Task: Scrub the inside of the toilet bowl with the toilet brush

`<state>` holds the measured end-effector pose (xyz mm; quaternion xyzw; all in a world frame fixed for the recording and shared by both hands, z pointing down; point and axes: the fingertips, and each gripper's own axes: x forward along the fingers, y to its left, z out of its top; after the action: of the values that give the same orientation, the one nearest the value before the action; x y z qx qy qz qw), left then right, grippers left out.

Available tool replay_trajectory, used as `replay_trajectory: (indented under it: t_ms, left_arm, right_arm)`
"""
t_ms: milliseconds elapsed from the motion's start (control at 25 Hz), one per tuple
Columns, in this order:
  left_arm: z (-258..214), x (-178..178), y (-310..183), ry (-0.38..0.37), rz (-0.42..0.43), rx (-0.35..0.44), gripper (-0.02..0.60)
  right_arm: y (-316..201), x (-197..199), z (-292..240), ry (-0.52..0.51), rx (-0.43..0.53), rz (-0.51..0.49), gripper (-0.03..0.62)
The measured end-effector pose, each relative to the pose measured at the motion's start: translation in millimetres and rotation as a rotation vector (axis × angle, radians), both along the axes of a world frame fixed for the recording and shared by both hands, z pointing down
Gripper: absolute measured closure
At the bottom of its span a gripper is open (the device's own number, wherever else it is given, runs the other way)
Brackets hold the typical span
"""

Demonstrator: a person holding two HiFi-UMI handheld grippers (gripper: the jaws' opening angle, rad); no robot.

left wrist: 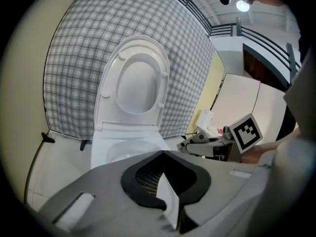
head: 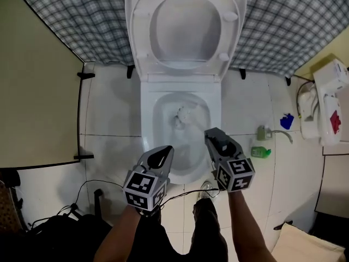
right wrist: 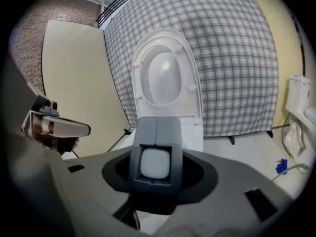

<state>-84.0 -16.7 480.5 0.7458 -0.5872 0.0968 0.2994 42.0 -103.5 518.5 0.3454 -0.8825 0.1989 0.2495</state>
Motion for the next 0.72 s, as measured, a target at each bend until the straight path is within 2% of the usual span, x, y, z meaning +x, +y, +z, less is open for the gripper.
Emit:
replay_trajectory:
  t_ms: [240, 440, 560, 720]
  left_arm:
    - [8.8, -8.1, -11.0, 0.005, 0.009, 0.012, 0.572]
    - [16.0, -13.5, -18.0, 0.001, 0.023, 0.005, 0.572]
    - [19.3, -15.6, -15.5, 0.002, 0.027, -0.007, 0.572]
    - [20.9, -22.2, -12.9, 0.000, 0.014, -0.016, 0.572]
  right_arm:
    - [-19.7, -9.2, 29.0, 0.013, 0.034, 0.089, 0.402]
    - [-32.2, -25.2, 37.0, -0.056, 0.029, 0.127, 0.403]
    - [-29.9, -36.5, 38.3, -0.110, -0.004, 0.121, 0.402]
    - [-26.6, -54.6, 39.4, -0.148, -0.042, 0.055, 0.402]
